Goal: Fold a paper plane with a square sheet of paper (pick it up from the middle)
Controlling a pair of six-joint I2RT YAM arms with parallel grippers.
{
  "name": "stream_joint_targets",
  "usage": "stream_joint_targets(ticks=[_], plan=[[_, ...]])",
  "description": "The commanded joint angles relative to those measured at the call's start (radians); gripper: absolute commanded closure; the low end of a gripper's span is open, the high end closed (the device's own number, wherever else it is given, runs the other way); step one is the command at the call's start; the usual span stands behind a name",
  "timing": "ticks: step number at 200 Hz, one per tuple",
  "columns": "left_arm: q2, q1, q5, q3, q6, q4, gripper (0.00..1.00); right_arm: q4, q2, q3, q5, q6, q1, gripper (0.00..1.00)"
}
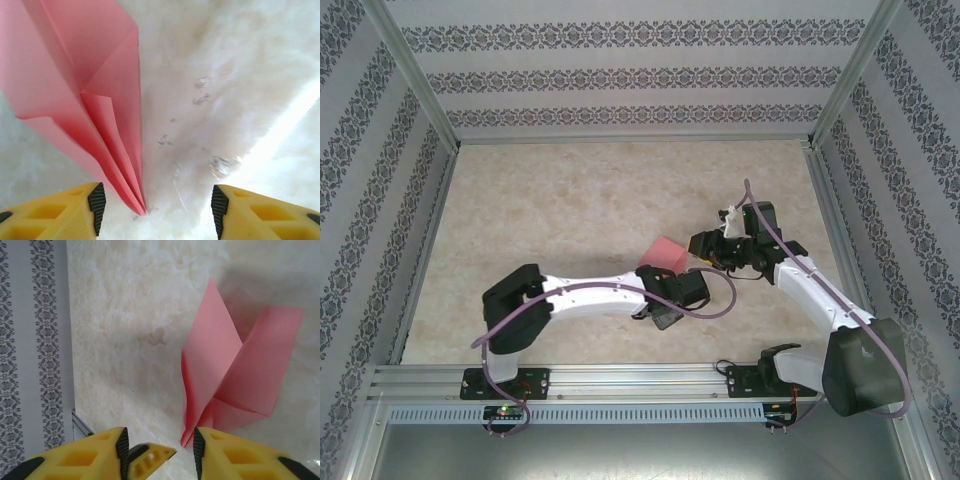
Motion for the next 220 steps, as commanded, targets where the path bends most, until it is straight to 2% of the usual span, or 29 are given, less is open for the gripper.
stream_joint_targets(ticks=[1,26,61,82,111,145,177,220], plan=[[-0.119,0.033,0.089,-0.040,-0.033,-0.012,0.38,0.054,-0.029,-0.019,0.057,0.039,0.037,0.65],[-0.271,0.131,0.193,-0.133,-0.073,-0.001,0.38,0.072,-0.024,-0.021,0.108,0.068,0.103,0.69],[-0.444,0.343,0.300,-0.230,-0.144,0.044,0.38,0.103,0.036,0.004,0.213,0.109,0.239,0.75],[-0.490,0.461,0.353,-0.284,-0.189,0.094,0.39,0.112,0.098,0.045,0.280,0.122,0.320,0.77],[-0.505,0.571,0.452,-0.362,-0.255,0.196,0.41,0.098,0.208,0.111,0.346,0.122,0.398,0.81],[-0.473,0.621,0.512,-0.406,-0.271,0.261,0.41,0.085,0.299,0.166,0.387,0.113,0.448,0.84],[-0.414,0.628,0.540,-0.417,-0.264,0.284,0.42,0.017,0.375,0.229,0.405,0.091,0.476,0.85],[-0.373,0.627,0.566,-0.405,-0.257,0.295,0.42,-0.053,0.416,0.224,0.446,0.062,0.480,0.90]])
